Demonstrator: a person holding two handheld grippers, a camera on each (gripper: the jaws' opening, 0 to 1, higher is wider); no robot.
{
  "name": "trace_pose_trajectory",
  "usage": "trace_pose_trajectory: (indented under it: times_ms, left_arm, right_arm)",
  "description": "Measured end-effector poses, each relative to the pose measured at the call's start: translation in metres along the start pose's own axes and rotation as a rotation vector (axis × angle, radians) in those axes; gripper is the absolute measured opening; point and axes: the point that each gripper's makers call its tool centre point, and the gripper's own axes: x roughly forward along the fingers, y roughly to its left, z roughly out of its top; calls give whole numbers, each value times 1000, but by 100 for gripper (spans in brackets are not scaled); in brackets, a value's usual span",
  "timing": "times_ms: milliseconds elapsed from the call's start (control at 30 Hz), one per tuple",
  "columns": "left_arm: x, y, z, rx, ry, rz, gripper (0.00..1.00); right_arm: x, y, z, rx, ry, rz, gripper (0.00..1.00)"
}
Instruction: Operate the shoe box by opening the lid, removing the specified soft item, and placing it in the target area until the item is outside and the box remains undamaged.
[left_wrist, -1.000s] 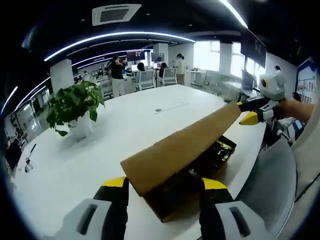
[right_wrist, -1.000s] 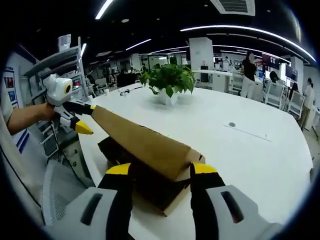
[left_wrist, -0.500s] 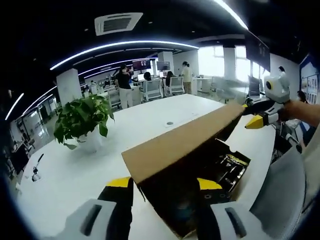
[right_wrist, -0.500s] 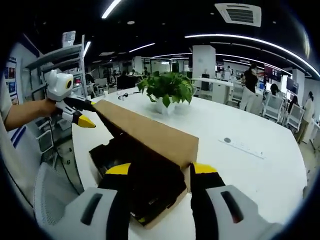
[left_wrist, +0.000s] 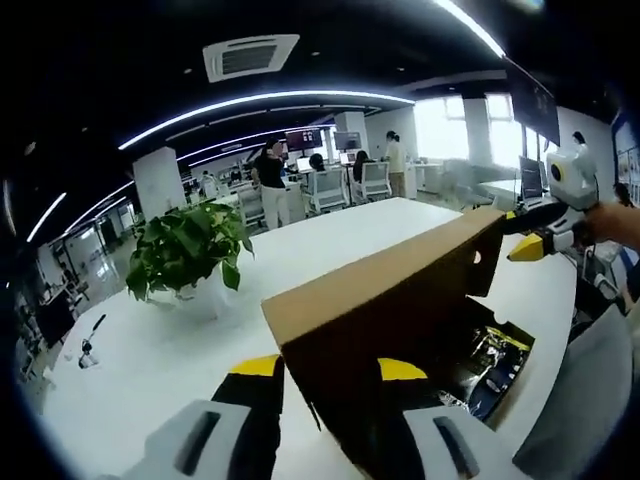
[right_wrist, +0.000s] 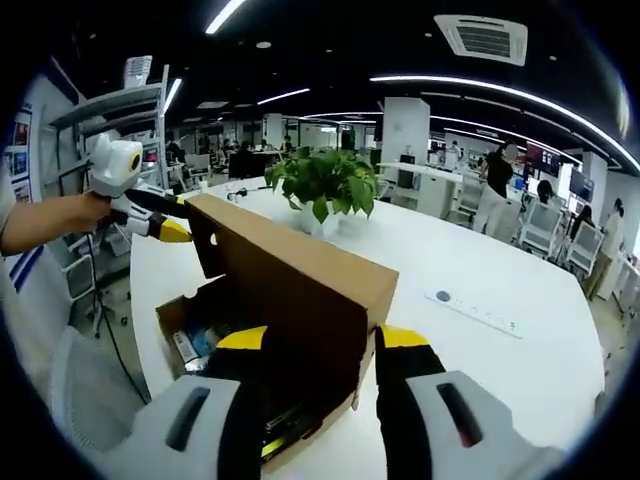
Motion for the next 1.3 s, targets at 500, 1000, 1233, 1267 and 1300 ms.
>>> trace_pose_trajectory:
  times_ms: [500, 1000, 1233, 1267, 1300]
  left_arm:
    - [28, 36, 10, -41, 5, 126, 8]
    - [46, 50, 11, -156, -15, 121, 2]
    - [56, 56, 11, -181, -11, 129, 1]
    - [58, 57, 11, -182, -8, 129, 1]
    - [59, 57, 11, -181, -6, 130, 1]
  right_arm:
    - [22, -28, 7, -32, 12, -43, 28]
    - [41, -51, 9, 2, 16, -62, 22]
    - [49, -58, -2, 41, 35, -70, 17]
    - [51, -57, -6, 36, 36, -73, 17]
    - [52, -57, -10, 29, 40, -73, 17]
